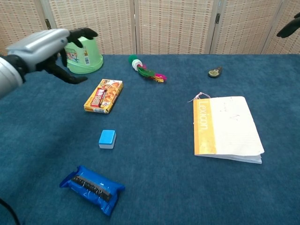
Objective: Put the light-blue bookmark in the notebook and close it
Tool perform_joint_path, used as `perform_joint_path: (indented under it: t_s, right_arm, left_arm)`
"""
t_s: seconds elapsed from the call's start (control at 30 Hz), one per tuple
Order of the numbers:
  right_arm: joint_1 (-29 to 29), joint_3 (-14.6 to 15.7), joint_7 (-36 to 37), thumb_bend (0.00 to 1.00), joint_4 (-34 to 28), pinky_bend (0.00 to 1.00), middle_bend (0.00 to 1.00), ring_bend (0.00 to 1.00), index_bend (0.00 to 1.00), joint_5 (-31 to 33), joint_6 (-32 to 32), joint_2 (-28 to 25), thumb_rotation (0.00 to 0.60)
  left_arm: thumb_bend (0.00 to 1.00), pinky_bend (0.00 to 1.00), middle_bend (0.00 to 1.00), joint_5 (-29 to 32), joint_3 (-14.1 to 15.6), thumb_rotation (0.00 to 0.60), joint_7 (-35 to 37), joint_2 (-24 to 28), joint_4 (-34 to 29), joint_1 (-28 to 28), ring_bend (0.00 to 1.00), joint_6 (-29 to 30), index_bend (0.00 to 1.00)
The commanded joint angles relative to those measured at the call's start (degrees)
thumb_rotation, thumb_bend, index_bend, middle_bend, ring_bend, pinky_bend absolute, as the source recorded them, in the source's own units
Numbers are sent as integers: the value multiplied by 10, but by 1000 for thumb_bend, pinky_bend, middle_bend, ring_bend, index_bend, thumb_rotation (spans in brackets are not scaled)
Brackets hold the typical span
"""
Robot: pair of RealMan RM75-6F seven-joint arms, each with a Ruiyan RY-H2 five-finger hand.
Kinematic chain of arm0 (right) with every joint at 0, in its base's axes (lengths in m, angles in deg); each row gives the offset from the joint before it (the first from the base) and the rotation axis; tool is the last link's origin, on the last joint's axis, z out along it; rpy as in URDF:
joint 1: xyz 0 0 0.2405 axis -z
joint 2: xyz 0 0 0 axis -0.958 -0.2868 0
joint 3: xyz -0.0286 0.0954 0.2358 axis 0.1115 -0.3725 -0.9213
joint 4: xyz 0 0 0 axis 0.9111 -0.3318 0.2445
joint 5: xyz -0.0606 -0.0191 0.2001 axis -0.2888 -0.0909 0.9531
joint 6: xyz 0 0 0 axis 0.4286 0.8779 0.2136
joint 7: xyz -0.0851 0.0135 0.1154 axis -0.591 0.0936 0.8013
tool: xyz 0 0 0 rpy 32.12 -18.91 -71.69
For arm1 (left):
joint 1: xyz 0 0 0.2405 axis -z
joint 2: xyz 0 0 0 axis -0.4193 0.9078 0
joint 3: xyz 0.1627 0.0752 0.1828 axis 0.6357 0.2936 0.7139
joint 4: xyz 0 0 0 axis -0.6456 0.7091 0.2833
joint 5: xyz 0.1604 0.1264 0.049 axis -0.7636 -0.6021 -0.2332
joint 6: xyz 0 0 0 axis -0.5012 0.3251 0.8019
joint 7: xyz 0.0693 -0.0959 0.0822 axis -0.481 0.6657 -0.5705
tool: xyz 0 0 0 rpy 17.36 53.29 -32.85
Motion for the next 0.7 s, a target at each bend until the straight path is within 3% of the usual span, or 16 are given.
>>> perform_joint_path:
  t_s: [0.03,0.2,0.37,0.53,0.7]
  right_arm:
    - [7,3,6,467,5,173,213,100,200,7,1,-2,600]
    - [24,13,9,468,16,177,212,101,194,14,6,-5,600]
    - [41,20,19,455,23,177,180,101,98,15,20,-9,600]
    - [62,33,39,356,30,177,148,101,44,15,33,-15,600]
    - [85,43,48,317,31,177,136,92,37,16,49,-21,600]
  left_arm:
    - [278,458,131,8,9,600,15,33,-2,-28,208,24,138]
    - [278,403,125,21,20,600,34,72,-8,-67,199,48,140]
    - [278,355,121,16,31,600,58,94,-1,-100,194,80,144]
    - [278,337,121,2,58,600,75,116,-11,-143,194,116,145]
    - [278,328,121,-14,88,600,75,151,-53,-194,193,160,147]
